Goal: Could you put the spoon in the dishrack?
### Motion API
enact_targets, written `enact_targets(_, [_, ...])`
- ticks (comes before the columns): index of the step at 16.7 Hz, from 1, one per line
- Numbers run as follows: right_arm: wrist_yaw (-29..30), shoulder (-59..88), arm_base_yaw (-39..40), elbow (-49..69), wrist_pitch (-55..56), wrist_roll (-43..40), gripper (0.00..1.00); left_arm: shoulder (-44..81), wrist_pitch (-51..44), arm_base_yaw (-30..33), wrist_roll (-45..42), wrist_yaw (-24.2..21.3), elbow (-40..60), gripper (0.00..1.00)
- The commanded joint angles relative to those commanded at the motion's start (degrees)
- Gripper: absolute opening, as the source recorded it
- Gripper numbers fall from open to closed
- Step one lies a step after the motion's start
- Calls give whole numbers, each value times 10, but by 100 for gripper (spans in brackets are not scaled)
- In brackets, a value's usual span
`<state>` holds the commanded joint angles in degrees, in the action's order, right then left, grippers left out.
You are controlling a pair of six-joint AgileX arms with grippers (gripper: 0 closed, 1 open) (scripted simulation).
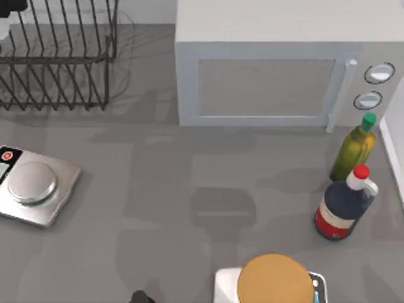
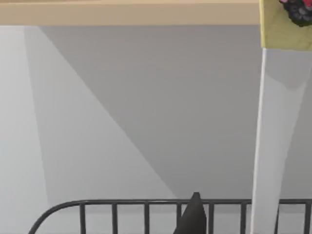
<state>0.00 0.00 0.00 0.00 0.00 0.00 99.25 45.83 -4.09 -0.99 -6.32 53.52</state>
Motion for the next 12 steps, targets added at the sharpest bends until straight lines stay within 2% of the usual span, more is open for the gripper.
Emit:
enact_targets(6, [0, 0, 0, 0, 0, 0, 100, 13, 18, 3, 1, 3, -6, 0])
enact_targets(12, [0, 0, 0, 0, 0, 0, 100, 13, 18, 3, 1, 3, -6, 45])
